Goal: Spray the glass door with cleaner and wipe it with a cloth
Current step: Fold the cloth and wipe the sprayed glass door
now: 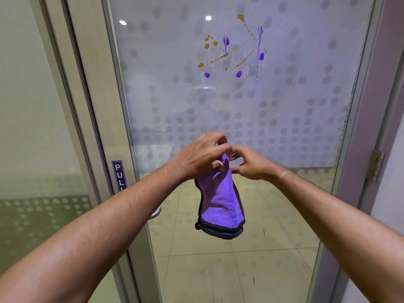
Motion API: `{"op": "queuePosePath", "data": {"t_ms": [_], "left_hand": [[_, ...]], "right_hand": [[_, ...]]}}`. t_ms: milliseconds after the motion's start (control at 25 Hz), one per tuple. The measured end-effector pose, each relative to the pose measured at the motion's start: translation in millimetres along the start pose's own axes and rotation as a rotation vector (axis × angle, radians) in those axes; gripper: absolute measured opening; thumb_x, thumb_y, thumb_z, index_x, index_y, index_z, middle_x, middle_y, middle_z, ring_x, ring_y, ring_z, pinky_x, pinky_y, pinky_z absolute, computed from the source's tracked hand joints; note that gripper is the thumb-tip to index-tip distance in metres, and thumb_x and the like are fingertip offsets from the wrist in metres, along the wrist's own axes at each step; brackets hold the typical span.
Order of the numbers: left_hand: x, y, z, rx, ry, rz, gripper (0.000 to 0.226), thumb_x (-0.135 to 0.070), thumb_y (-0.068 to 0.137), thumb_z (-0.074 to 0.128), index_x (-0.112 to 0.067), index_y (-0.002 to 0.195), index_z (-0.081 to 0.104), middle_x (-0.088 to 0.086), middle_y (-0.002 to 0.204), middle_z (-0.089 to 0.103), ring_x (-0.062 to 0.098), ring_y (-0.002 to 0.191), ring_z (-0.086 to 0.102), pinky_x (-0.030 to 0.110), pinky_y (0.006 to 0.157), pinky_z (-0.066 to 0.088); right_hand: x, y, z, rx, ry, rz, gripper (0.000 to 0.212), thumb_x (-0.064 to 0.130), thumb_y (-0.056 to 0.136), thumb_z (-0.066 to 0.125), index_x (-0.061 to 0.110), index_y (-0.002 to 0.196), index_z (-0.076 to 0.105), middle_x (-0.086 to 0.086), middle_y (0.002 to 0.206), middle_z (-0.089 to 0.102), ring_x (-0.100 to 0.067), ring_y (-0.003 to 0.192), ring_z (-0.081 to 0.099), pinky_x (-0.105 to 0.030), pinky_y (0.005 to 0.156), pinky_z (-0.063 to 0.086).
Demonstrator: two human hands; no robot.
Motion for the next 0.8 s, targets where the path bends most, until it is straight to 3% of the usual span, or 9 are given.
{"op": "queuePosePath", "data": {"t_ms": [80, 120, 200, 280, 400, 520, 800], "left_hand": [[7, -3, 1, -0.012, -0.014, -0.099, 0.038, -0.025, 0.071, 0.073, -0.013, 0.102, 0.055, 0.014, 0.098, 0.058, 0.031, 0.082, 0.056, 0.038, 0.069, 0.05], [12, -5, 1, -0.006, -0.035, -0.149, 0.042, -0.031, 0.074, 0.074, -0.011, 0.106, 0.056, 0.014, 0.101, 0.057, 0.032, 0.085, 0.056, 0.041, 0.071, 0.051], [20, -12, 3, 0.016, -0.104, -0.223, 0.053, -0.045, 0.078, 0.069, -0.008, 0.113, 0.057, 0.013, 0.107, 0.057, 0.032, 0.092, 0.058, 0.042, 0.074, 0.052], [25, -19, 5, 0.017, -0.175, -0.259, 0.062, -0.056, 0.08, 0.058, -0.008, 0.12, 0.055, 0.01, 0.113, 0.058, 0.027, 0.1, 0.06, 0.042, 0.079, 0.053], [32, -26, 12, 0.043, -0.285, -0.323, 0.07, -0.058, 0.076, 0.056, -0.009, 0.126, 0.055, 0.006, 0.121, 0.061, 0.02, 0.11, 0.061, 0.042, 0.091, 0.051], [38, -25, 20, 0.139, -0.287, -0.341, 0.072, -0.062, 0.074, 0.055, -0.013, 0.126, 0.06, 0.007, 0.116, 0.06, 0.023, 0.106, 0.059, 0.042, 0.091, 0.049], [38, -21, 29, 0.271, -0.354, -0.379, 0.06, -0.062, 0.063, 0.052, -0.01, 0.09, 0.064, 0.002, 0.086, 0.057, 0.02, 0.079, 0.052, 0.037, 0.073, 0.047]], "right_hand": [[0, 0, 1, 0.007, -0.025, -0.019, 0.019, 0.005, 0.085, 0.072, 0.013, 0.099, 0.063, 0.009, 0.099, 0.064, -0.003, 0.096, 0.059, -0.002, 0.079, 0.042], [-1, 1, 2, 0.017, -0.03, -0.03, 0.015, 0.004, 0.085, 0.071, 0.01, 0.096, 0.062, 0.003, 0.098, 0.066, -0.008, 0.098, 0.06, -0.008, 0.087, 0.044], [-2, 2, 4, 0.035, -0.006, -0.033, 0.014, 0.0, 0.083, 0.068, 0.01, 0.088, 0.06, 0.001, 0.09, 0.064, -0.012, 0.093, 0.061, -0.031, 0.099, 0.048], [-2, 1, 5, 0.057, 0.034, -0.005, 0.016, -0.004, 0.082, 0.065, 0.01, 0.084, 0.057, 0.0, 0.085, 0.06, -0.011, 0.084, 0.058, -0.04, 0.093, 0.051], [4, 1, 3, 0.065, 0.018, -0.02, 0.023, -0.003, 0.081, 0.068, 0.016, 0.078, 0.055, 0.002, 0.077, 0.057, -0.004, 0.071, 0.053, -0.029, 0.074, 0.048], [7, 2, 3, 0.068, 0.029, -0.019, 0.021, -0.003, 0.08, 0.072, 0.011, 0.08, 0.057, 0.0, 0.075, 0.058, -0.003, 0.067, 0.053, -0.017, 0.064, 0.045], [1, 4, 1, 0.082, -0.036, 0.013, 0.023, 0.0, 0.076, 0.076, 0.016, 0.076, 0.06, -0.003, 0.073, 0.056, -0.009, 0.069, 0.051, -0.023, 0.062, 0.045]]}}
Point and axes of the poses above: each hand's wrist, its own y-axis towards the middle knuckle, its own z-axis out of the palm, x = y × z, the point moved 5 cm from there along y, towards the middle knuckle
